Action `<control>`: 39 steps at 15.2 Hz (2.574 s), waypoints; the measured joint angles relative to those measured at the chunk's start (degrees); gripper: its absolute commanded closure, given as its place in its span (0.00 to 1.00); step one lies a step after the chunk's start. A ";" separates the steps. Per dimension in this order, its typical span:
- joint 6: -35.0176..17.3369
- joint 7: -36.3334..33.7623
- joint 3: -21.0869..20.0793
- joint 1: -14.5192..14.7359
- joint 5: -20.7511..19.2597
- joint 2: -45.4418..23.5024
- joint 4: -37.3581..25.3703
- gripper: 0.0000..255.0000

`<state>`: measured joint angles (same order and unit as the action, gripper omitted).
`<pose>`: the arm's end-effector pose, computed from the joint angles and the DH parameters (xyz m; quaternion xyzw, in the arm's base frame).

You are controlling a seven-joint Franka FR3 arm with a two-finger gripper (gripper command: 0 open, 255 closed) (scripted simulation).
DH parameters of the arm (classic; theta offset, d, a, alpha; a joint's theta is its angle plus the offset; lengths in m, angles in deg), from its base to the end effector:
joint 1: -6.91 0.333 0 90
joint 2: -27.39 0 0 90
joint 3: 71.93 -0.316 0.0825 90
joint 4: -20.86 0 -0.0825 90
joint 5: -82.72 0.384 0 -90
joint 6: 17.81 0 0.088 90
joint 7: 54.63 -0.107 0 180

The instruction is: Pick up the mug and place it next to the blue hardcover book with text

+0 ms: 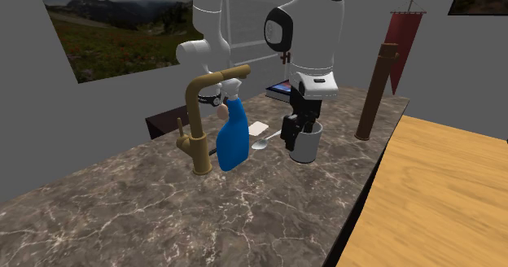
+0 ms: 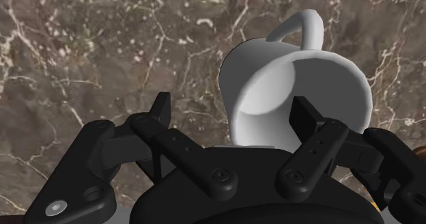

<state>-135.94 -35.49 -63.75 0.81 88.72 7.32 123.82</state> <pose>0.6148 -0.1444 0.3493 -0.9988 -0.0191 0.0329 0.0313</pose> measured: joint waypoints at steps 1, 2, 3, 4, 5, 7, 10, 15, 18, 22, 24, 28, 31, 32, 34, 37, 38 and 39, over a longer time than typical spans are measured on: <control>-0.06 -0.01 -0.01 0.01 0.00 -0.01 0.05 0.00; -0.09 -0.01 -0.01 0.01 0.01 -0.01 0.07 0.00; -0.11 -0.01 -0.01 0.01 0.01 -0.01 0.08 0.00; -0.11 -0.01 -0.01 0.01 0.01 -0.01 0.08 0.00; -0.11 -0.01 -0.01 0.01 0.01 -0.01 0.08 0.00; -0.11 -0.01 -0.01 0.01 0.01 -0.01 0.08 1.00; -0.13 -0.01 -0.01 0.01 0.01 0.00 0.06 1.00; -0.11 -0.02 -0.01 0.01 0.00 0.00 0.04 1.00; 0.62 -0.13 0.02 0.06 -0.10 0.50 -0.14 1.00; 3.14 -0.29 0.14 0.03 -0.35 1.51 -1.68 1.00; 4.45 -0.39 0.21 0.04 -0.53 2.35 -2.15 1.00; 7.19 -0.75 0.23 0.14 -0.75 3.17 -4.11 1.00; 9.32 -0.87 0.30 0.10 -0.88 3.71 -5.71 1.00; 9.98 -0.95 0.30 0.12 -0.92 3.80 -6.29 1.00; 11.29 -1.00 0.35 0.09 -1.01 4.28 -7.11 1.00; 13.58 -1.19 0.36 0.09 -1.10 4.57 -9.13 1.00; 14.12 -1.30 0.35 0.14 -1.15 4.82 -9.43 1.00; 14.90 -1.38 0.35 0.15 -1.18 4.90 -10.13 1.00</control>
<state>-121.04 -36.88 -63.40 0.96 87.54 12.22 113.69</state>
